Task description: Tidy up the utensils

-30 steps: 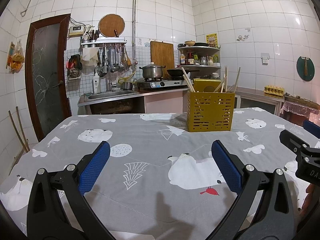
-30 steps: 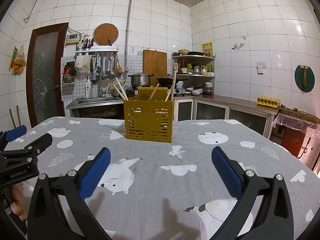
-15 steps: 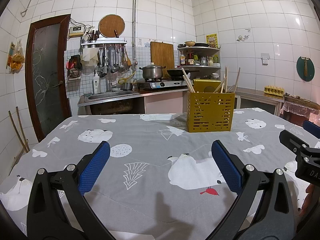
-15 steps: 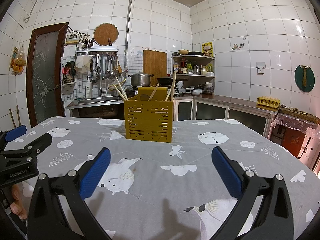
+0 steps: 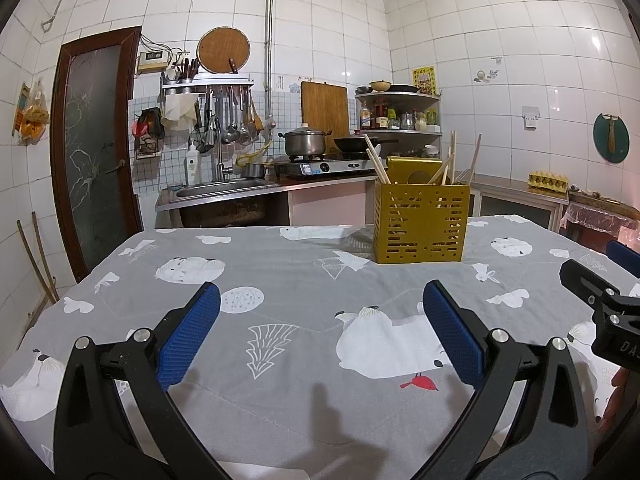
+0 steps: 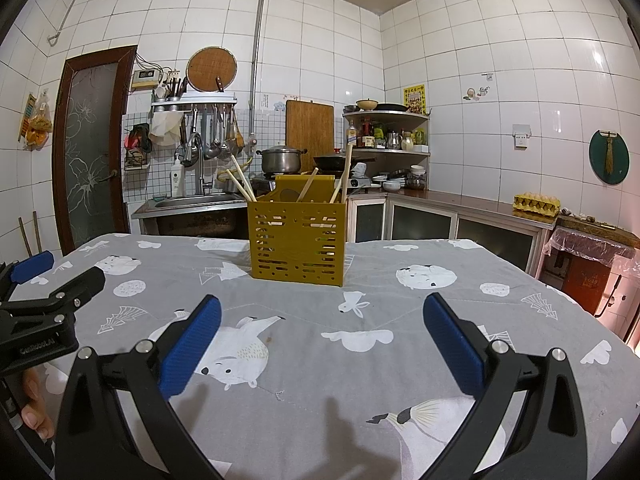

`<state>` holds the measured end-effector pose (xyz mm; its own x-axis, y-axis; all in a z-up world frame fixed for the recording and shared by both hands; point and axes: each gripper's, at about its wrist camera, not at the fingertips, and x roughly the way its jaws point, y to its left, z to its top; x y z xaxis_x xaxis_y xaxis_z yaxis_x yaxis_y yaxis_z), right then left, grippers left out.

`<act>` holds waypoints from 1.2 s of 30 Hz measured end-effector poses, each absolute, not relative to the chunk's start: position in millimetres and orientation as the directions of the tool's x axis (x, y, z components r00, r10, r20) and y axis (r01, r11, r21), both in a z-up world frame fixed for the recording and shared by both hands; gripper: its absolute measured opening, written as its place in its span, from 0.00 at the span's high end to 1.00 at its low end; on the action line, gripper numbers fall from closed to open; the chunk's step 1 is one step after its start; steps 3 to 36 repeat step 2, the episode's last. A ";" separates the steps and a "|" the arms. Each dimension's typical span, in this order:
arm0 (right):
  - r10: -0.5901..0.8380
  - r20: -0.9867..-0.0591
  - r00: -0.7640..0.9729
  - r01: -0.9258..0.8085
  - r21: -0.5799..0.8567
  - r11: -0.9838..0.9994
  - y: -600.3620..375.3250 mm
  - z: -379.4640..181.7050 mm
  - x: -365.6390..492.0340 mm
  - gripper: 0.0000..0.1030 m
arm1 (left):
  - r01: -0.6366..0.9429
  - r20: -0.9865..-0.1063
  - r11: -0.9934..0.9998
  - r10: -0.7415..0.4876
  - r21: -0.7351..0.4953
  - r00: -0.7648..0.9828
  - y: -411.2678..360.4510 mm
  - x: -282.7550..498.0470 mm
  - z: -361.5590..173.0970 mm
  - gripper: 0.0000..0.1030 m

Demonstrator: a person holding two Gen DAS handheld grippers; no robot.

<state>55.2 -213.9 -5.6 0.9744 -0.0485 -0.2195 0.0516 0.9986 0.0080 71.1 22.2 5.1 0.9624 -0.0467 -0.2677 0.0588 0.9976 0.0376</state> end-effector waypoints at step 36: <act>-0.049 -0.220 0.974 0.052 0.008 0.999 -213.8 -5.6 55.1 0.04 | 0.059 -0.268 0.998 -0.047 0.036 0.962 22.7 71.3 5.1 0.05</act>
